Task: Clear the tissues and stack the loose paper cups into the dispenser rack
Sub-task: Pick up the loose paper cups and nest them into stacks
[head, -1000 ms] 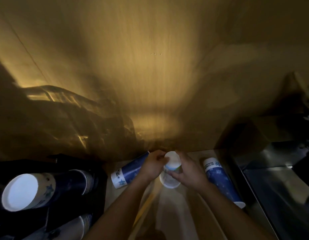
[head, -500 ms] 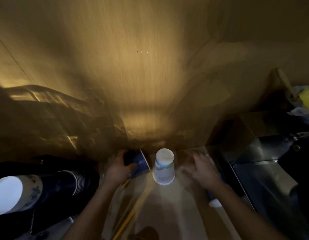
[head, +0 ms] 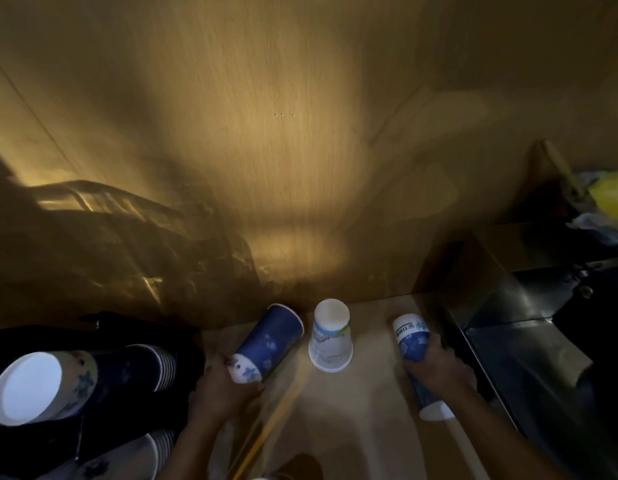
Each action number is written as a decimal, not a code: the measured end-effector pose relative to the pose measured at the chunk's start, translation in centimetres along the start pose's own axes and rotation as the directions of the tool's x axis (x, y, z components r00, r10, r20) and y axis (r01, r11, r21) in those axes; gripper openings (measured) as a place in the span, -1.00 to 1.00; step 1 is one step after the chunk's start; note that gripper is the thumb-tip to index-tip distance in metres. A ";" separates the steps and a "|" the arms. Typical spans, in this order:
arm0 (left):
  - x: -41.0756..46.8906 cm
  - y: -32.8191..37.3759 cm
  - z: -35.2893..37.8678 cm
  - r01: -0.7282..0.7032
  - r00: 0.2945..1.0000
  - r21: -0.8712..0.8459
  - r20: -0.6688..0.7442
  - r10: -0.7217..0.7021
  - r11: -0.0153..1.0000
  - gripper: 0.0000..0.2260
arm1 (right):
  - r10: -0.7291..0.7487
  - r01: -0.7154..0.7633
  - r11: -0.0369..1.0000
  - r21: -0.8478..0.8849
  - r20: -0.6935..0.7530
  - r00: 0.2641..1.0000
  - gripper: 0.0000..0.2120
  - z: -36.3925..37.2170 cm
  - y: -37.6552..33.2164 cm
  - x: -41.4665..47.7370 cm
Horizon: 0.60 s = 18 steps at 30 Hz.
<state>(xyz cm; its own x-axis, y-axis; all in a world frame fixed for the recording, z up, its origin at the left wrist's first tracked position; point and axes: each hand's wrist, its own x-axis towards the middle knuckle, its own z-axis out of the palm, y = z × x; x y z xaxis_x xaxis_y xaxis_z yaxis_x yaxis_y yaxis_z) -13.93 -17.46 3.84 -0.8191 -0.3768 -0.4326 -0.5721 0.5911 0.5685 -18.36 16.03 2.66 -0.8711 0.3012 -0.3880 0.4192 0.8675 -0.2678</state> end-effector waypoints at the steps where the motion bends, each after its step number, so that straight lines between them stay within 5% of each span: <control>1: -0.9 0.7 -0.4 -0.019 0.999 -0.058 -0.043 0.016 0.998 -0.24 | 0.016 -0.016 1.000 0.010 0.008 1.000 -0.22 0.1 0.0 0.0; 10: -9.8 5.9 -6.4 -0.363 0.871 0.032 -0.342 0.352 0.931 -0.41 | -0.009 0.003 0.997 -0.075 -0.076 0.997 -0.18 1.2 0.2 -0.5; 18: -18.8 10.9 -5.5 -0.655 0.687 0.101 -0.333 0.646 0.749 -0.38 | -0.006 0.006 1.000 -0.015 -0.054 0.998 -0.24 0.7 0.9 -1.4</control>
<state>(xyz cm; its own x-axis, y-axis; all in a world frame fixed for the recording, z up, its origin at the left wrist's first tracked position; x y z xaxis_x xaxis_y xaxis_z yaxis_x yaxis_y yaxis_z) -4.95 -7.83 22.00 -0.9460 -0.1146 0.3031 0.1124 0.7611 0.6388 -16.58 16.07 2.35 -0.8864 0.3167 -0.3377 0.4104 0.8750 -0.2567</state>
